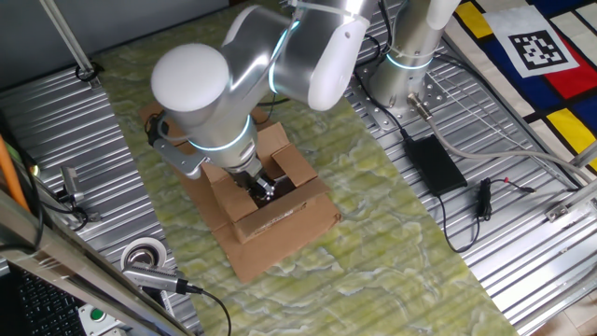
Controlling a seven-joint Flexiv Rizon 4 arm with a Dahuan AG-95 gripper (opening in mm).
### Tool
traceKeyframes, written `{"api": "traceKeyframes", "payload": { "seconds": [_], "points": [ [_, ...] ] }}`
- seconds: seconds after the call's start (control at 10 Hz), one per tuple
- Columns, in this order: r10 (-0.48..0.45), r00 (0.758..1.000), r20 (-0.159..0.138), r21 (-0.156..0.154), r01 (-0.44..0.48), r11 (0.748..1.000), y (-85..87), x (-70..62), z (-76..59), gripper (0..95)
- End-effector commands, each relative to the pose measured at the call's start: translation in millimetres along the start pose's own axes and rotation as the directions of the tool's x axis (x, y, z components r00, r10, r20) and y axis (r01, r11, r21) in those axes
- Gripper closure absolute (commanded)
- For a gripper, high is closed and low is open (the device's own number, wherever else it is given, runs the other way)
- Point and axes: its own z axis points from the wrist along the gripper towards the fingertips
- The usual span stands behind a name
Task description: Open a box
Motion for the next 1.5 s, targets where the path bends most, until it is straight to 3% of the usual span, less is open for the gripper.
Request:
{"api": "traceKeyframes", "payload": {
  "seconds": [0.1, 0.7, 1.5],
  "points": [
    [0.014, 0.999, 0.041, 0.012, -0.015, 1.000, -0.7, 1.2, 2.3, 76.0],
    [0.016, 0.996, 0.083, 0.022, -0.017, 1.000, -1.0, -0.1, 1.5, 76.0],
    [0.000, 0.997, 0.083, 0.024, -0.002, 1.000, -2.1, -5.7, -5.7, 76.0]
  ]
}}
